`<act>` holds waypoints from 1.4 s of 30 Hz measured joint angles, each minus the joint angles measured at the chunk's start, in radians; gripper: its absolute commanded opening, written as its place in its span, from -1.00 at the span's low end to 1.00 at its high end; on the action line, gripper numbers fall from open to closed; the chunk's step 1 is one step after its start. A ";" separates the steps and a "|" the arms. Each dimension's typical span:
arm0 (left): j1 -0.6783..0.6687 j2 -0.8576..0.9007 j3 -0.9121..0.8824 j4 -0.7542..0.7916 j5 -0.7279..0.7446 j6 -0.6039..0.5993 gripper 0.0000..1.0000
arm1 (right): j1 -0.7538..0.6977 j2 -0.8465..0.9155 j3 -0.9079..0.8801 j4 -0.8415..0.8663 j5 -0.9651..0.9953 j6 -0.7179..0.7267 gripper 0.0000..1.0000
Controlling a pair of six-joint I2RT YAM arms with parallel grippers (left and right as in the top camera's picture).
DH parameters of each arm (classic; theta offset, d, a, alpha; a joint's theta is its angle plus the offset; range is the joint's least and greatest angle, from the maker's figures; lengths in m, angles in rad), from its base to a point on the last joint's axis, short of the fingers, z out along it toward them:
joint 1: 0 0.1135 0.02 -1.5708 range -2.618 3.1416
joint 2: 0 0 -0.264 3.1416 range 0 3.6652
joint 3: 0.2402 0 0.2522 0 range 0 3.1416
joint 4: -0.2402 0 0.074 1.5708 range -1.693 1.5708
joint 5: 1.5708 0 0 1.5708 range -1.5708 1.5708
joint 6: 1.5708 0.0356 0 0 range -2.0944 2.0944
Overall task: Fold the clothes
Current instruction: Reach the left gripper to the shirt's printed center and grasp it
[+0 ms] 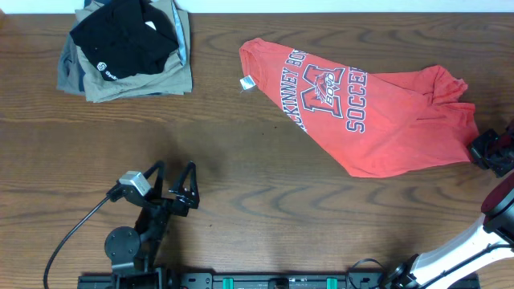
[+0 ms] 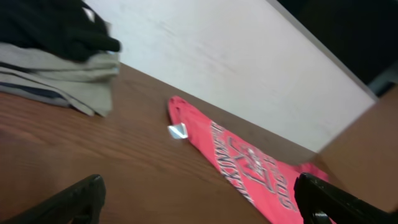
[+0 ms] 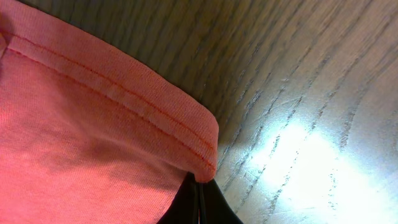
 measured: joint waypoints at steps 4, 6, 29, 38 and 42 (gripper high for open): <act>0.000 0.069 0.099 -0.017 0.043 0.001 0.96 | 0.000 0.000 0.000 0.000 0.000 0.000 -0.97; 0.000 0.142 0.191 -0.041 0.065 0.013 0.96 | 0.000 0.000 0.000 0.000 -0.001 0.000 -0.97; -0.637 1.476 0.966 -0.162 0.026 0.340 0.96 | 0.039 0.000 0.002 -0.018 -0.004 0.000 -0.98; -0.688 1.776 0.967 0.173 -0.043 0.186 0.96 | 0.041 0.000 0.002 -0.007 -0.049 0.000 -0.97; -0.708 1.842 0.967 0.201 -0.140 0.155 0.96 | 0.041 0.000 0.002 -0.002 -0.055 0.000 -0.97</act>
